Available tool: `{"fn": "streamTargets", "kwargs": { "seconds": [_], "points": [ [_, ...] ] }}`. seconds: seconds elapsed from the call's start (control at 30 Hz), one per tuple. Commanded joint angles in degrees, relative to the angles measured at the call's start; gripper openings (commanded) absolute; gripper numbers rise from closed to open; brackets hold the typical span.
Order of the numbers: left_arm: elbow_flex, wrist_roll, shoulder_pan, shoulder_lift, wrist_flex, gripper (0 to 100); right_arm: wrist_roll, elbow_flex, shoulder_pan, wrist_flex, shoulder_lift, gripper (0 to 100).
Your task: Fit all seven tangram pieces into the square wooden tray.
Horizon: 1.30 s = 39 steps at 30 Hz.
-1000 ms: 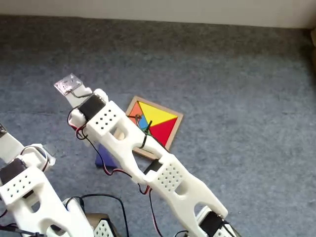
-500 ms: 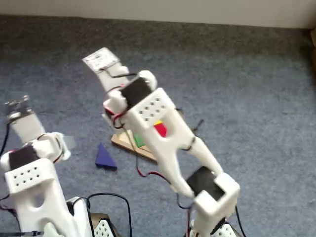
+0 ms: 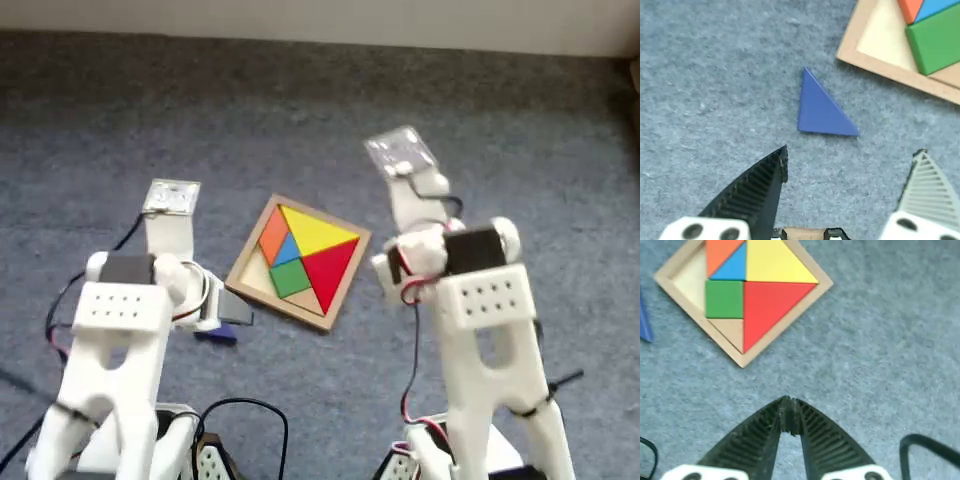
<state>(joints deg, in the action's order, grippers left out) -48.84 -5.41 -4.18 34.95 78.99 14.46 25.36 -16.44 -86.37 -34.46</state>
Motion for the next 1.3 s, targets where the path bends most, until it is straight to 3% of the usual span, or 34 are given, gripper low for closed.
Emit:
{"fn": "streamTargets", "kwargs": {
  "seconds": [0.0, 0.2, 0.33, 0.57, 1.07, 1.27],
  "points": [
    [3.91, -0.62, 1.71, -10.42, -0.26, 37, 3.08, 15.43, 5.49, 9.19, -10.07, 0.7],
    [5.14, -0.97, 1.54, -23.78, -6.51, 37, 6.24, 32.75, 12.97, 20.26, -19.03, 0.9],
    [5.23, -4.92, 0.4, -29.93, -10.81, 36, 7.47, 37.23, 16.66, 23.87, -20.7, 0.9],
    [9.71, -5.54, 0.66, -37.05, -12.84, 24, 7.74, 41.27, 18.86, 27.47, -20.79, 0.9],
    [11.21, -5.1, 0.4, -37.67, -12.84, 23, 7.74, 44.7, 22.9, 28.7, -21.14, 0.9],
    [9.89, -5.1, 0.75, -28.88, -12.22, 23, 7.74, 44.79, 23.43, 29.05, -20.97, 0.9]
  ]
}}
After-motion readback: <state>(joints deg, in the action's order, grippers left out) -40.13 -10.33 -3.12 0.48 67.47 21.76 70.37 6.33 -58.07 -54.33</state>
